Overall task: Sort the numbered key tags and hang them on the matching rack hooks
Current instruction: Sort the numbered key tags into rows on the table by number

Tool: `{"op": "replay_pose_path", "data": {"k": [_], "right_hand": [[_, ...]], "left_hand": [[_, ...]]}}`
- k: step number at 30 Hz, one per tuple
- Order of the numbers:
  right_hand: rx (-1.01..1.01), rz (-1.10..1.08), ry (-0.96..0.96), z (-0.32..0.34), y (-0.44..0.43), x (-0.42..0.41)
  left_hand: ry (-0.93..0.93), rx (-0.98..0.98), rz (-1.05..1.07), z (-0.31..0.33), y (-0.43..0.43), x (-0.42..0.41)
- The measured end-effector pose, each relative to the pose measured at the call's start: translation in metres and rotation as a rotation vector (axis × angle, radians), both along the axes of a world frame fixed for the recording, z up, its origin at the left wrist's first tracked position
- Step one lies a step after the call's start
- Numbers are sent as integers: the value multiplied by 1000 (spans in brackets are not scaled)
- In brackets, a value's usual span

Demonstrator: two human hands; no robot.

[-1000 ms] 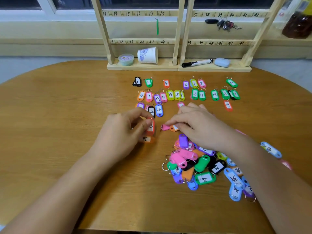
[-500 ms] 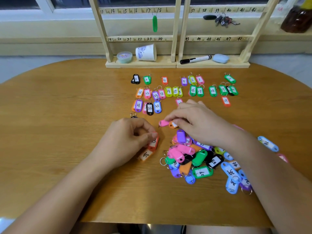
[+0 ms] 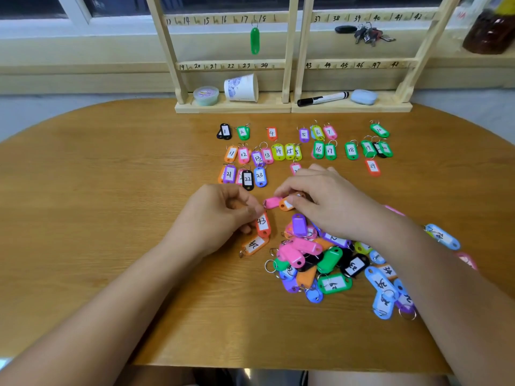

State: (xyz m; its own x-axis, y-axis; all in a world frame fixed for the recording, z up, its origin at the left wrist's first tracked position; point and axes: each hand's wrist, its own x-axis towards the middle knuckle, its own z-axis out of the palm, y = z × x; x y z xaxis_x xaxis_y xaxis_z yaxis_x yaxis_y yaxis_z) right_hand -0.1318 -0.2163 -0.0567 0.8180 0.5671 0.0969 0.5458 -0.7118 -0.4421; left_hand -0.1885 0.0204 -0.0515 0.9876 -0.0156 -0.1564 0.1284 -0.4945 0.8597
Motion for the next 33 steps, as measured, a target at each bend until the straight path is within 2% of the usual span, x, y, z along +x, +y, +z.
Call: {"op": "replay_pose_path", "data": {"k": [9, 15, 22, 27, 33], "right_hand": [[42, -2, -28, 3, 1, -2], [46, -9, -25, 5, 2, -5], [96, 92, -8, 16, 6, -14], [-5, 213, -16, 21, 15, -28], [-148, 226, -12, 25, 15, -35]], "left_hand": [[-220, 227, -14, -10, -3, 0], [-283, 309, -39, -14, -4, -4], [-328, 252, 0, -7, 9, -26], [-390, 288, -76, -13, 17, -51], [-424, 379, -140, -16, 20, -57]]}}
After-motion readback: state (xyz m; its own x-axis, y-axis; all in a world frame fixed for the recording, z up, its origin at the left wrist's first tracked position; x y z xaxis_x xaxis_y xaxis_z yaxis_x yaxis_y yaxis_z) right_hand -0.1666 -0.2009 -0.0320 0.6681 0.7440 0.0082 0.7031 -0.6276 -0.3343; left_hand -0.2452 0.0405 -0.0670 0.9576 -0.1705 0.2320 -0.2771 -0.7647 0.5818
